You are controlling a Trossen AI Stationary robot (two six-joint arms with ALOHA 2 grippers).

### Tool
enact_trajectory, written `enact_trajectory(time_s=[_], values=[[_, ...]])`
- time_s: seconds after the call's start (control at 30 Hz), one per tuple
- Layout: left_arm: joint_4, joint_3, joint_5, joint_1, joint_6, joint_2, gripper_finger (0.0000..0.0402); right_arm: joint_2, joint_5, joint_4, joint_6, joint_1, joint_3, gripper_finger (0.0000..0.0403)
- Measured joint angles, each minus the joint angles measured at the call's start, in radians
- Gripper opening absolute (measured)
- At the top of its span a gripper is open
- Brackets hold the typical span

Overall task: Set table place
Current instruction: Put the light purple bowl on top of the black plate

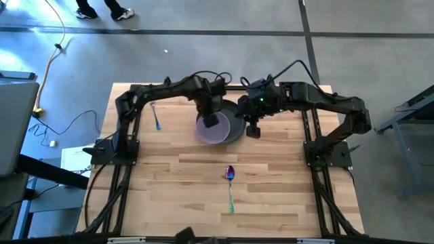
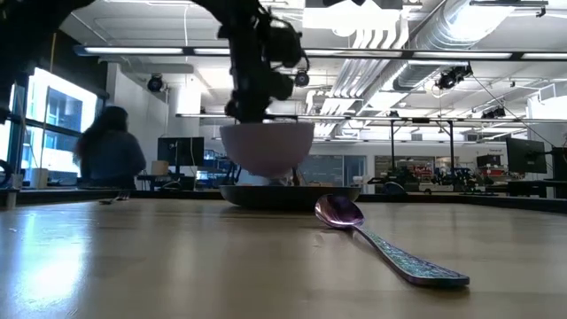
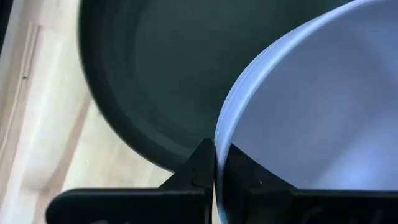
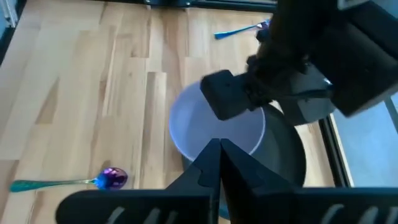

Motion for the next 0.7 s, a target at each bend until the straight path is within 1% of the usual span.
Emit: enact_trajectory(time_s=[0.1,0.17,0.47,0.7], values=[[0.053,0.018,0.029,0.03,0.012,0.032,0.0,0.0,0.008,0.0,0.011,-0.005,0.0,0.0],[0.078,0.023,0.055,0.044,0.013,0.045,0.0,0.0,0.04,-0.001,0.034,-0.011,0.0,0.0],[0.144,0.023,0.052,0.049,0.016,0.118,0.0,0.0,0.13,0.007,0.104,-0.019,0.0,0.0],[0.178,0.023,0.051,0.053,0.012,0.152,0.0,0.0,0.139,0.048,0.116,-0.019,0.0,0.0]])
